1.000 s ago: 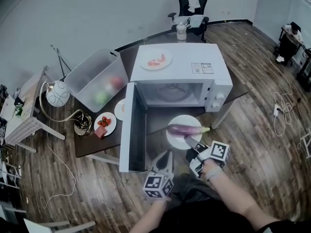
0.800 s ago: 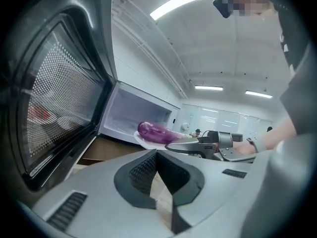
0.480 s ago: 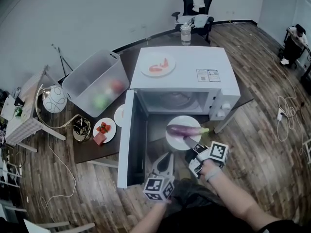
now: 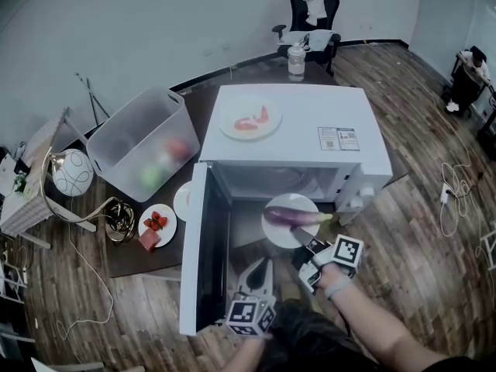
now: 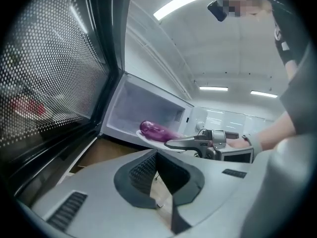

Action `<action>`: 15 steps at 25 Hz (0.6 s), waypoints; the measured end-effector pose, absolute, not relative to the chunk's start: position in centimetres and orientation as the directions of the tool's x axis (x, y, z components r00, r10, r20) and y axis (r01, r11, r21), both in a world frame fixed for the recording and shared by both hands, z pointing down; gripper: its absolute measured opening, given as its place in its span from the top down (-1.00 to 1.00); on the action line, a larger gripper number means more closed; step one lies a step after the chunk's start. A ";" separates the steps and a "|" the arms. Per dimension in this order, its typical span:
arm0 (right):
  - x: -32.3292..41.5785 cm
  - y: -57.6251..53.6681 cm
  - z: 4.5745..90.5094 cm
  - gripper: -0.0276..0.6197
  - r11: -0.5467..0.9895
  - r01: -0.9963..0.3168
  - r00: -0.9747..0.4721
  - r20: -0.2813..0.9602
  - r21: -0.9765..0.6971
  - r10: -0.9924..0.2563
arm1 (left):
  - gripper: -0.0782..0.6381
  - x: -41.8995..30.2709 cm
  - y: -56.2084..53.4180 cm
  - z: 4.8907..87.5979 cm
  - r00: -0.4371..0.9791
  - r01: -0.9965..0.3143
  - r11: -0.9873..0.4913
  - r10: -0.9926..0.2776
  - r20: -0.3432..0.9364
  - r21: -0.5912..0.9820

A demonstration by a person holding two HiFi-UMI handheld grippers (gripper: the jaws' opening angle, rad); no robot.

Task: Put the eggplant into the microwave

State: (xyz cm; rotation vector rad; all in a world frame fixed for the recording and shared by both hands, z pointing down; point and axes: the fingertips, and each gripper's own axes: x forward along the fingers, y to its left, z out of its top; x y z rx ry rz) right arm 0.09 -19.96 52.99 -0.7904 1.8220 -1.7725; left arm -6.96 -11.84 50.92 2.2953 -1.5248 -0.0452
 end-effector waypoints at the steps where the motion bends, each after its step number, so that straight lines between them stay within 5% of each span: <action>1: 0.1 -20.4 53.0 0.88 -0.006 -0.073 -0.718 0.056 -0.997 -0.694 | 0.78 -7.1 -12.1 51.1 0.405 -0.883 -0.331 -0.896 0.181 0.332; 15: -1.1 -24.7 53.5 0.88 -0.013 -0.059 -0.702 0.051 -0.998 -0.711 | 0.78 -6.6 -15.5 51.5 0.360 -0.896 -0.293 -0.919 0.161 0.333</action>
